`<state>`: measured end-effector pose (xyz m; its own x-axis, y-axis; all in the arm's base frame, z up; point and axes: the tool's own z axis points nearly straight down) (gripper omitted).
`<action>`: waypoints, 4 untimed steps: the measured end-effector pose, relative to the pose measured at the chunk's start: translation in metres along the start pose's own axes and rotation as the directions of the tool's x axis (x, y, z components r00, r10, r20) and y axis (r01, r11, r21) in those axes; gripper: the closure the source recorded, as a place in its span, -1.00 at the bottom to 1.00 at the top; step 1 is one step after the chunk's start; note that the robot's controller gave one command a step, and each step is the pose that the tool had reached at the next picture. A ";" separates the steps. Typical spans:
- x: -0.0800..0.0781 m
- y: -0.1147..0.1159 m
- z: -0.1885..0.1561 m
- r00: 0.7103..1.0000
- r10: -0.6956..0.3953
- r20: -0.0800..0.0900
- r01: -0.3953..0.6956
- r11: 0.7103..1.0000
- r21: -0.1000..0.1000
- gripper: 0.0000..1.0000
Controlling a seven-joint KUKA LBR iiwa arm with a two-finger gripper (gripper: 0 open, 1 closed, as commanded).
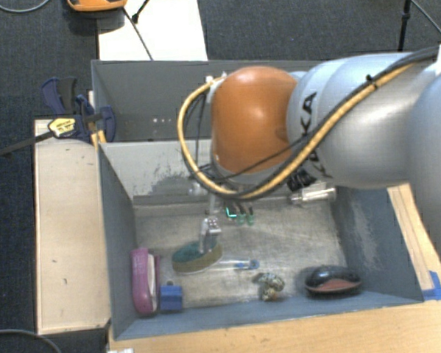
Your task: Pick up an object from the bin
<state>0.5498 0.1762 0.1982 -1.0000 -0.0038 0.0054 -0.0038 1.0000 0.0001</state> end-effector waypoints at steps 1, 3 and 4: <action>0.015 -0.018 0.129 0.992 -0.124 0.012 0.124 0.992 -0.001 -1.00; 0.005 -0.032 0.098 0.999 0.048 0.013 -0.048 0.999 -0.003 -1.00; 0.004 -0.023 0.126 1.000 -0.027 0.009 0.027 1.000 0.000 -1.00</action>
Offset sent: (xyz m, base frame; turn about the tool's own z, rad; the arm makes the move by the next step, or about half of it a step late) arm -0.0166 -0.0181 -0.1282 -0.1251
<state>0.5452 0.1534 0.0718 -0.9995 -0.0312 -0.0041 -0.0312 0.9995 0.0006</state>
